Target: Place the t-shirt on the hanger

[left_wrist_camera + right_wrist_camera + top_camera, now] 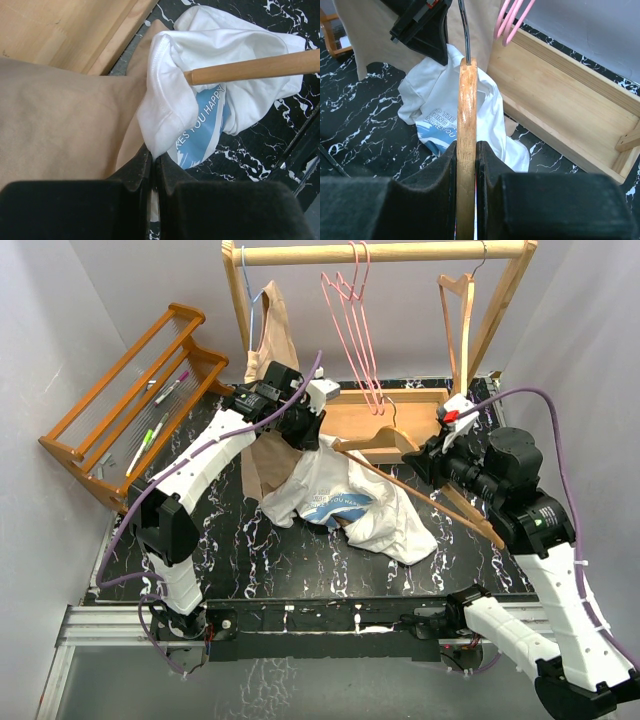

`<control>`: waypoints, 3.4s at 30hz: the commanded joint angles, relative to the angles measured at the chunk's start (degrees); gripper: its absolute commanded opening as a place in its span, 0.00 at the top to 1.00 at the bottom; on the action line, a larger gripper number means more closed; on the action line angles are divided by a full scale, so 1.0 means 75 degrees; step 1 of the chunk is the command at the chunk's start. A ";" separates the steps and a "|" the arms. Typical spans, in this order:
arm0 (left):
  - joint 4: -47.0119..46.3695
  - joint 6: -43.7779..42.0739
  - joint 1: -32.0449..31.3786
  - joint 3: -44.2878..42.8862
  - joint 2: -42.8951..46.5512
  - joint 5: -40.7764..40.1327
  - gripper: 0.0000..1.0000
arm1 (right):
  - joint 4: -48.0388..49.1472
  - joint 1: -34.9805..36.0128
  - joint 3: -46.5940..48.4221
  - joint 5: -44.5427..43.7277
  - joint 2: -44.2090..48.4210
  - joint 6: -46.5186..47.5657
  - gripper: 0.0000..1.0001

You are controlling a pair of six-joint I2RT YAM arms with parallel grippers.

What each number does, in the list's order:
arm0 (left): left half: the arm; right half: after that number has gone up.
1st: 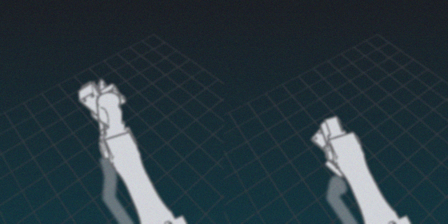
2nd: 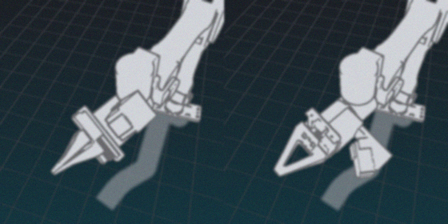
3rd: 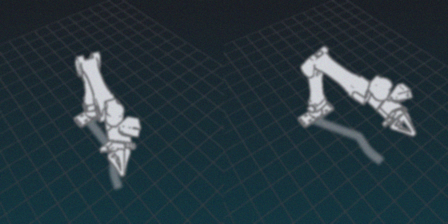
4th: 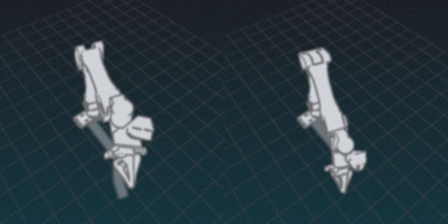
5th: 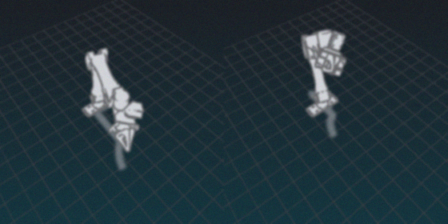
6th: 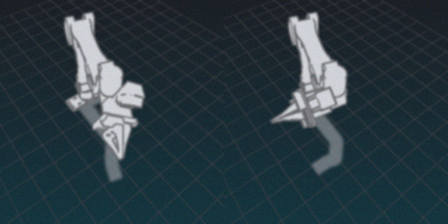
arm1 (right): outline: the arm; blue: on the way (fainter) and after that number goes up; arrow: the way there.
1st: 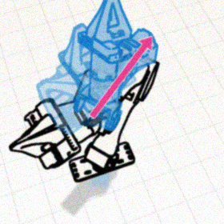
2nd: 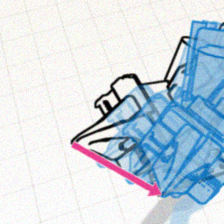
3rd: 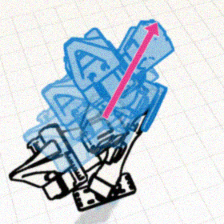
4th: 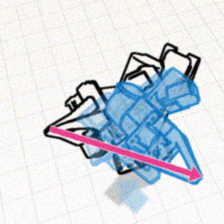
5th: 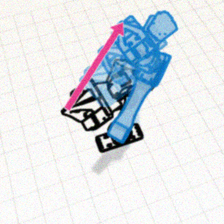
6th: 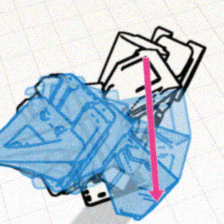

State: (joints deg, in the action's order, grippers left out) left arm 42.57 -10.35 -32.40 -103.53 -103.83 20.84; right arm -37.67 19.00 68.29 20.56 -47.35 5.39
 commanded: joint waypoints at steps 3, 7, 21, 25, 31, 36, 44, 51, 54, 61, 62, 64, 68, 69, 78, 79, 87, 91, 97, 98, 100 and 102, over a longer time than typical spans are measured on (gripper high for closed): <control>0.0712 -0.0264 -0.0046 -0.0298 0.0319 0.0467 1.00 | 0.1246 -0.0003 -0.0455 0.0059 0.0455 0.0404 0.92; 0.1204 -0.0489 -0.0094 -0.0459 0.0513 0.0519 1.00 | 0.1560 -0.0006 -0.0804 0.0157 0.0659 0.0593 0.92; 0.2027 -0.1375 -0.0158 -0.1040 0.1289 0.0121 1.00 | 0.2133 -0.0010 -0.0617 0.1901 0.0724 0.0680 0.92; 0.2362 -0.1780 -0.0173 -0.1338 0.1427 -0.0096 1.00 | 0.2156 -0.0003 -0.0319 0.2172 0.0711 0.0603 0.92; 0.2440 -0.2139 -0.0173 -0.1072 0.1977 -0.0616 1.00 | 0.1900 -0.0007 0.0112 0.2484 0.0708 0.0652 0.92; 0.2491 -0.2303 -0.0162 -0.0744 0.2406 -0.0894 1.00 | 0.1938 -0.0012 0.0187 0.3061 0.0664 0.0585 0.92; 0.2709 -0.2517 -0.0172 -0.0663 0.2778 -0.1006 1.00 | 0.2036 -0.0004 0.0115 0.3895 0.0466 0.0570 0.92; 0.3298 -0.2615 -0.0168 -0.0493 0.3178 -0.0276 1.00 | 0.3091 -0.0003 -0.0395 0.4213 0.0373 0.0116 0.92; 0.3721 -0.2651 -0.0166 -0.0386 0.3351 0.0294 1.00 | 0.3334 -0.0003 -0.0388 0.4424 0.0291 -0.0032 0.92; 0.3800 -0.2227 -0.0169 0.0780 0.4568 -0.0091 1.00 | 0.3151 -0.0003 -0.0387 0.4840 0.0179 0.0006 0.92; 0.3737 -0.2182 -0.0169 0.0953 0.4717 -0.0219 1.00 | 0.3198 -0.0006 -0.0438 0.4922 0.0174 -0.0042 0.92; 0.3611 -0.2122 -0.0168 0.1174 0.4882 -0.0401 1.00 | 0.3376 -0.0005 -0.0552 0.5129 0.0147 -0.0161 0.92; 0.3578 -0.2103 -0.0166 0.1013 0.4763 -0.0426 1.00 | 0.3461 -0.0011 -0.0461 0.5614 -0.0020 -0.0225 0.92; 0.3591 -0.2143 -0.0169 0.0947 0.4717 -0.0492 1.00 | 0.3454 -0.0005 -0.0422 0.5748 -0.0052 -0.0220 0.92; 0.3597 -0.2443 -0.0164 0.0944 0.4686 -0.1039 1.00 | 0.3435 0.0005 -0.0281 0.6348 -0.0018 -0.0274 0.92; 0.3542 -0.2441 -0.0164 0.1053 0.4756 -0.1113 1.00 | 0.3418 0.0009 -0.0246 0.6393 -0.0015 -0.0295 0.92; 0.3290 -0.2163 -0.0161 0.1088 0.4865 -0.1015 1.00 | 0.3950 0.0006 -0.0604 0.6009 0.0021 -0.0506 0.92; 0.3383 -0.2061 -0.0164 0.0545 0.4540 -0.0550 1.00 | 0.5170 0.0009 -0.1211 0.5861 0.0035 -0.1160 0.92; 0.3482 -0.2018 -0.0169 -0.0064 0.4091 0.0026 1.00 | 0.5743 0.0002 -0.1424 0.5994 -0.0206 -0.1468 0.92; 0.3498 -0.1989 -0.0169 -0.0166 0.4021 0.0122 1.00 | 0.5858 0.0002 -0.1477 0.5970 -0.0232 -0.1514 0.92; 0.3559 -0.1932 -0.0174 -0.0382 0.3865 0.0339 1.00 | 0.6132 0.0006 -0.1640 0.5824 -0.0228 -0.1607 0.92; 0.3659 -0.1908 -0.0169 -0.0602 0.3713 0.0532 1.00 | 0.6444 0.0006 -0.1807 0.5504 -0.0171 -0.1717 0.92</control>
State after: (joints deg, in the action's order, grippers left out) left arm 69.73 -25.82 -33.50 -103.81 -74.94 19.07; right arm 1.67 18.94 56.12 63.94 -49.60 -4.29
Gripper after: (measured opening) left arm 0.014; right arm 0.165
